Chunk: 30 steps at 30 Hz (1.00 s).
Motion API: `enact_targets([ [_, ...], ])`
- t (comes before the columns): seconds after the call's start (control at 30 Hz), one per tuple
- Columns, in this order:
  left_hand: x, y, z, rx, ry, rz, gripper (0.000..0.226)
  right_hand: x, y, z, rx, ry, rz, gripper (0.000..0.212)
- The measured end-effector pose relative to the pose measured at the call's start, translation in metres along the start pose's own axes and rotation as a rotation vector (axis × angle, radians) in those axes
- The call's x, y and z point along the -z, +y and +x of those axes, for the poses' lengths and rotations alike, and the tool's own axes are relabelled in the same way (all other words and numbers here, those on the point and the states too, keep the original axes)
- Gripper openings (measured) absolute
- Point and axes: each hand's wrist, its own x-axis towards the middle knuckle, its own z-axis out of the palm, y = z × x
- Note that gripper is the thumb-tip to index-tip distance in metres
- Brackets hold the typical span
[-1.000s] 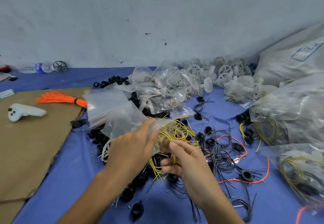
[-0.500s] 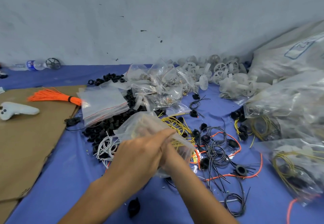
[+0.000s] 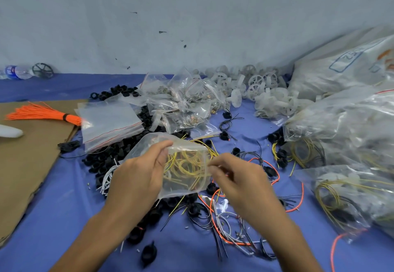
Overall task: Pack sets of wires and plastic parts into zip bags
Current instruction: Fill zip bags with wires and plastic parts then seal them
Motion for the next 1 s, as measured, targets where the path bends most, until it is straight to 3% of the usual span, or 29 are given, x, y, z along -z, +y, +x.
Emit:
enact_targets([
  [0.1,0.001,0.0,-0.002,0.022,-0.006,-0.029,0.034,0.009,0.053,0.001,-0.204,-0.029,-0.331,0.009],
  [0.17,0.002,0.001,-0.002,0.036,-0.019,-0.05,0.038,0.004,0.077,0.004,-0.282,-0.062,-0.4,0.012],
  [0.27,0.002,0.005,-0.002,0.047,-0.034,-0.051,0.04,-0.012,0.088,0.009,-0.255,-0.144,-0.352,0.015],
  [0.5,0.004,0.008,-0.003,0.05,-0.044,-0.005,0.036,-0.03,0.085,0.021,-0.205,-0.112,-0.516,0.026],
  [0.57,0.004,0.008,-0.004,0.05,-0.038,0.006,0.033,-0.026,0.082,0.022,-0.215,-0.029,-0.368,0.03],
  [0.73,0.001,0.01,-0.004,0.072,-0.048,-0.046,0.037,0.0,0.07,0.017,-0.296,0.326,0.371,0.012],
  [0.83,-0.001,0.013,-0.002,0.069,-0.055,-0.054,0.038,0.015,0.056,0.012,-0.283,0.393,0.684,0.011],
  [1.0,-0.003,0.019,0.001,0.085,-0.061,-0.044,0.034,0.039,0.033,0.002,-0.155,0.413,0.789,0.007],
])
